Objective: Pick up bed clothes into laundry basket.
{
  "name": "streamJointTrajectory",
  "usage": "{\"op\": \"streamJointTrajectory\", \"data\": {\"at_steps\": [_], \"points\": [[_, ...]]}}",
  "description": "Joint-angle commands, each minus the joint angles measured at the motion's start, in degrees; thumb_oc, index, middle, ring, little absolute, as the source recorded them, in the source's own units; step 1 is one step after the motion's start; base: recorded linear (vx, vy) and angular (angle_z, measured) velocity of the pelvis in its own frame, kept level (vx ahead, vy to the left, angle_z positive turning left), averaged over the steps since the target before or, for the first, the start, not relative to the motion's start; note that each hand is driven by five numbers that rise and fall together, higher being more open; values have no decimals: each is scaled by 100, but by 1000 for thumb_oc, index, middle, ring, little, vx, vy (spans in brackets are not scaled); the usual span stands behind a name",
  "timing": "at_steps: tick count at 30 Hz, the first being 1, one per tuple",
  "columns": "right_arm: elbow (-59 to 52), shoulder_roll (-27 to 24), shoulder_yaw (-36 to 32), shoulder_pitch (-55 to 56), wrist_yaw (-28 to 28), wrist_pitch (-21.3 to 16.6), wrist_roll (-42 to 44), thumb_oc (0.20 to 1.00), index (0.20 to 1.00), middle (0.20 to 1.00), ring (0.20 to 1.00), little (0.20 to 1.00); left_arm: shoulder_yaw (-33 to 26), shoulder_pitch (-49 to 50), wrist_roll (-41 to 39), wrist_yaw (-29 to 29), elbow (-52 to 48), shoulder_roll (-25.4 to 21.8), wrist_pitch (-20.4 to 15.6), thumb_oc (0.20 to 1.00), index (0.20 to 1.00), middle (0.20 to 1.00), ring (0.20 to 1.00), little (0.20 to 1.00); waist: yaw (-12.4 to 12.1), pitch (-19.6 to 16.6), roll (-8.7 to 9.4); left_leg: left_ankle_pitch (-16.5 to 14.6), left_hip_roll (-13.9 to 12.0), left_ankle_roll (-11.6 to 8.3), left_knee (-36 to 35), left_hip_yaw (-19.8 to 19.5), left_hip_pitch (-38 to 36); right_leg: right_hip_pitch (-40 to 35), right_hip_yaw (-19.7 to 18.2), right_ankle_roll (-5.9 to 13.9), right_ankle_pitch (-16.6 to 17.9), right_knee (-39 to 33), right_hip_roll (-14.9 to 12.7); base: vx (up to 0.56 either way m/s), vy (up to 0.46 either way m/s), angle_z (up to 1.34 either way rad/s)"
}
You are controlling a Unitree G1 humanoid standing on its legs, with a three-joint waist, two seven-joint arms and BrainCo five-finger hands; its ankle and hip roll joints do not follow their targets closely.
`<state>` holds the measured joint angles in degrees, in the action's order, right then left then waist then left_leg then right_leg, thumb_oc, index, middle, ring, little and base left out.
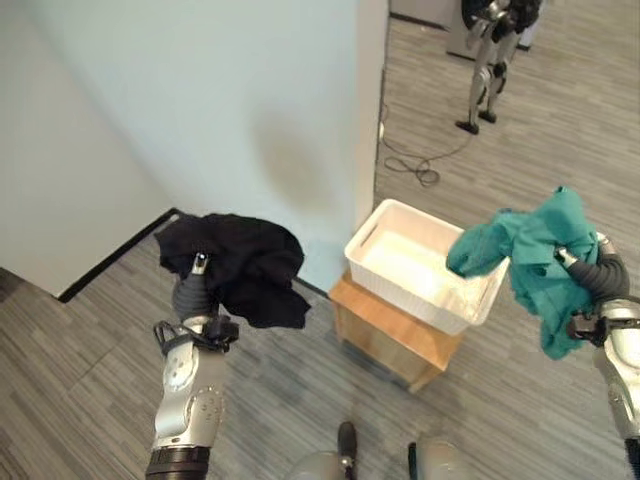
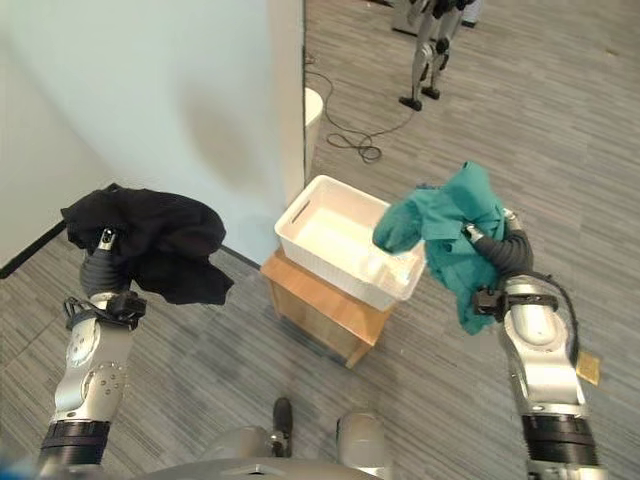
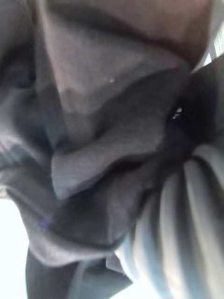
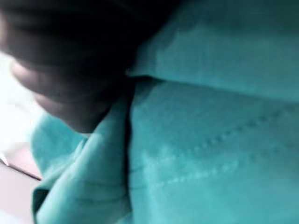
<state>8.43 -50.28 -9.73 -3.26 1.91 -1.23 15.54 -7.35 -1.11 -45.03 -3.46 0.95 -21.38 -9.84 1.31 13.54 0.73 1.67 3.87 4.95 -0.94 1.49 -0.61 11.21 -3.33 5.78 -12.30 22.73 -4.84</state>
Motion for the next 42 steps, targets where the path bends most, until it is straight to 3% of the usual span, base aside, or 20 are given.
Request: {"op": "streamJointTrajectory", "data": {"at_steps": [1, 4, 6, 9, 15, 16, 23, 30, 33, 34, 35, 42], "points": [[233, -346, -331, -542, 165, -217, -204, 200, 200, 200, 200, 200, 40, -199, -435, 264, -356, -313, -328, 200, 200, 200, 200, 200, 15, 2, 223, 83, -115, -299, 23, -448, 54, -499, -22, -86, 1495, -1438, 153, 71, -46, 62], [428, -783, 48, -941, -45, -157, -543, 200, 200, 200, 200, 200, 125, -166, -445, 402, -255, -232, -304, 200, 200, 200, 200, 200, -119, -88, 315, 69, -81, -295, -57, -458, 87, -763, 34, -41, 1506, -1801, 88, 31, -24, 55], [821, -1597, 676, -1542, -237, -93, -961, 200, 200, 200, 200, 200, 269, 32, -573, 392, -225, -9, -317, 200, 200, 200, 200, 200, -286, -138, 388, 160, -61, -305, -153, -494, 138, -864, 190, -72, 1547, -1952, 81, 53, -48, 13], [1250, -1892, 1522, -2291, -287, -97, -1357, 200, 200, 200, 200, 200, 268, 199, -648, 365, -206, 16, -312, 200, 200, 200, 200, 200, -365, -165, 432, 202, -55, -328, -228, -600, 152, -937, 270, -108, 1522, -2051, 78, 70, -42, 21], [1367, -1852, 2228, -2841, -400, -73, -1892, 200, 200, 200, 200, 200, 242, 292, -594, 353, -174, -37, -310, 200, 200, 200, 200, 200, -467, -164, 463, 234, -76, -355, -306, -660, 155, -1023, 340, -123, 1548, -2248, 73, 28, -24, 4], [1611, -2042, 2853, -3233, -403, -125, -2703, 200, 200, 200, 200, 200, 256, 299, -562, 312, -168, -123, -326, 200, 200, 200, 200, 200, -555, -127, 495, 258, -83, -373, -327, -687, 194, -1028, 369, -120, 1557, -2281, 73, 0, 0, 0], [1672, -1995, 3707, -3643, -604, -342, -3552, 200, 200, 200, 200, 200, 234, 308, -616, 364, -91, -94, -378, 200, 200, 200, 200, 200, -613, -52, 487, 307, -77, -397, -360, -748, 287, -1002, 419, -114, 1574, -2354, 60, 2, -7, 5], [2711, -1375, 4776, -4185, -666, -308, -4539, 200, 200, 200, 200, 200, 262, 286, -641, 334, -138, -246, -432, 200, 200, 200, 200, 200, -708, 58, 374, 335, -51, -410, -377, -808, 409, -935, 447, -121, 1601, -2423, 34, -1, -3, 3], [3391, -716, 5176, -4503, -629, -261, -4874, 200, 200, 200, 200, 200, 264, 239, -699, 307, -163, -293, -460, 200, 200, 200, 200, 200, -799, 86, 304, 348, -41, -416, -380, -817, 462, -922, 447, -128, 1625, -2476, 28, -2, -7, 2], [3395, -713, 5182, -4509, -627, -262, -4874, 200, 200, 200, 200, 200, 261, 240, -699, 308, -163, -292, -460, 200, 200, 200, 200, 200, -796, 86, 303, 348, -41, -416, -380, -817, 462, -922, 447, -128, 1625, -2477, 27, 0, 0, 0], [3842, -252, 5493, -4729, -672, -217, -5189, 200, 200, 200, 200, 200, 304, 206, -720, 295, -131, -295, -476, 200, 200, 200, 200, 200, -881, 114, 213, 372, -23, -421, -387, -831, 517, -893, 429, -136, 1643, -2515, 25, 0, 0, 0], [4380, 428, 5552, -4787, -613, -130, -5478, 200, 200, 200, 200, 200, 384, 239, -698, 279, -79, -176, -452, 200, 200, 200, 200, 200, -943, 152, 30, 403, 16, -425, -406, -865, 624, -827, 449, -136, 1661, -2558, 4, 4, -3, 3]]}}
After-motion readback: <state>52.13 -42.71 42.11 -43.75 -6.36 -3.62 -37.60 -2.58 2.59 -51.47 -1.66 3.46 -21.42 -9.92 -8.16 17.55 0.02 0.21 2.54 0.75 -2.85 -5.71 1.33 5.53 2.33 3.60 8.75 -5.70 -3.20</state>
